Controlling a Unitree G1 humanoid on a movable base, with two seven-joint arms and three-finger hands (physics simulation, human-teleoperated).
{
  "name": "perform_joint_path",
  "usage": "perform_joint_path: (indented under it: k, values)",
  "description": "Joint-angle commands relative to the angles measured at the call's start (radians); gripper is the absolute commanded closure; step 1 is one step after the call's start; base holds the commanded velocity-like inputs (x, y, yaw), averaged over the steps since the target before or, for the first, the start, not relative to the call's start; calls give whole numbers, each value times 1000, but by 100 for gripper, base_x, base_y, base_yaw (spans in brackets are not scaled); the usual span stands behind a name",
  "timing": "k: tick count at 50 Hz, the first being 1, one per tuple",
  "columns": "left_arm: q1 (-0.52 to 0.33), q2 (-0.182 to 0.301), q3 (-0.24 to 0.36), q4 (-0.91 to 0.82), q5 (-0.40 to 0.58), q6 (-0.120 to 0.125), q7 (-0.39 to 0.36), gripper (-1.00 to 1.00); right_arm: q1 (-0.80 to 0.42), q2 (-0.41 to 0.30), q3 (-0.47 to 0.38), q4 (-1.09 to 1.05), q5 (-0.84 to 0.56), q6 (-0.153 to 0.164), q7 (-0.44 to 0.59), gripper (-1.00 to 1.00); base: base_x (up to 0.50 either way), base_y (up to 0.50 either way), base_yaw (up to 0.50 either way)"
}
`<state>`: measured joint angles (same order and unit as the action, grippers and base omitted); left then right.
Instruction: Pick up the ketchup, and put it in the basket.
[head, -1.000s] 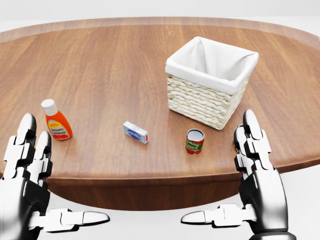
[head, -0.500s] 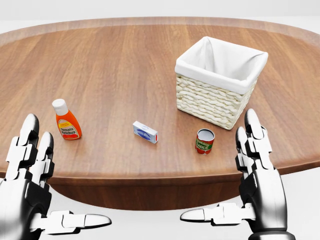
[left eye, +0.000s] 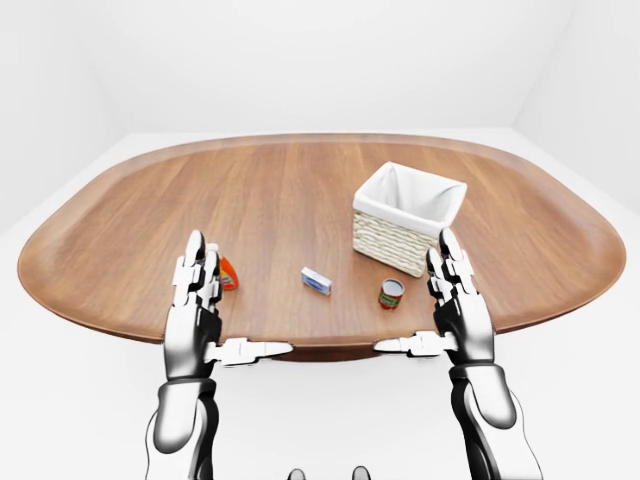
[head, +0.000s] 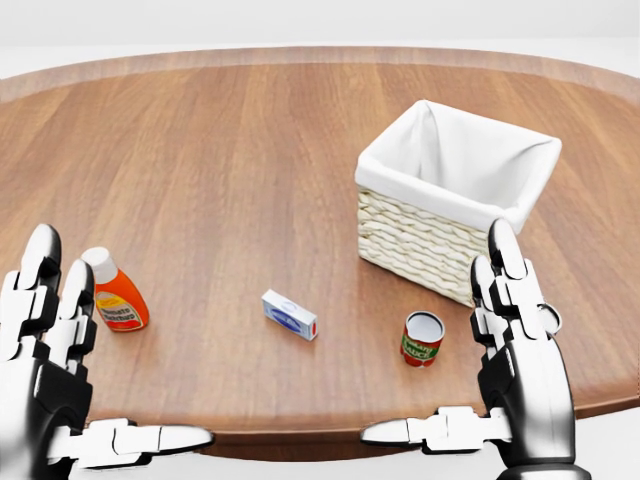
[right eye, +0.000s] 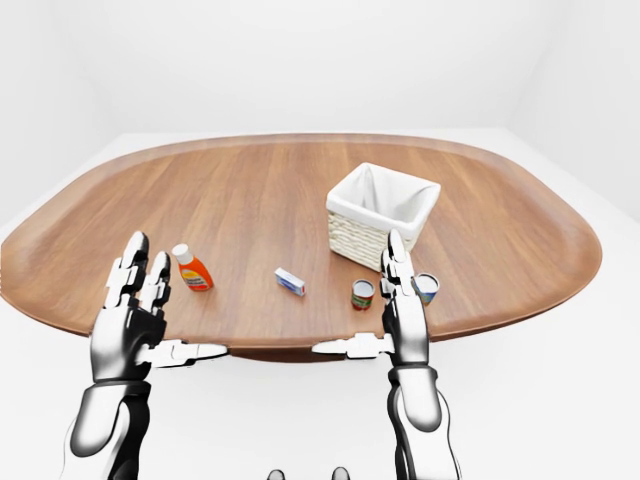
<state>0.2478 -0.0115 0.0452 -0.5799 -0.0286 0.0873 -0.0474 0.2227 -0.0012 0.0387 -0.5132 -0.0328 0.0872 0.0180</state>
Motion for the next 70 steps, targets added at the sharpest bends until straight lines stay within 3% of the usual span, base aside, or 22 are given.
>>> perform_joint_path:
  k: [1,46,48,70]
  values:
    - [0,-1,10,-9,-7,0,-1,-100,4,-1,2,-7,-8,-1,-2,-100,50,0,0]
    - [3,-2,10,-20,-1,0,-10,-100,1,2,6,-3,-28,-8,-20,-100,50,0,0]
    - [4,-3,7,-13,1,0,-10,-100,1,1,6,5,-25,-19,-18,-100,0,0,0]
    - [14,-5,32,-44,-4,0,-11,-100,-4,1,2,4,-12,-9,-16,-100,0,0,0]
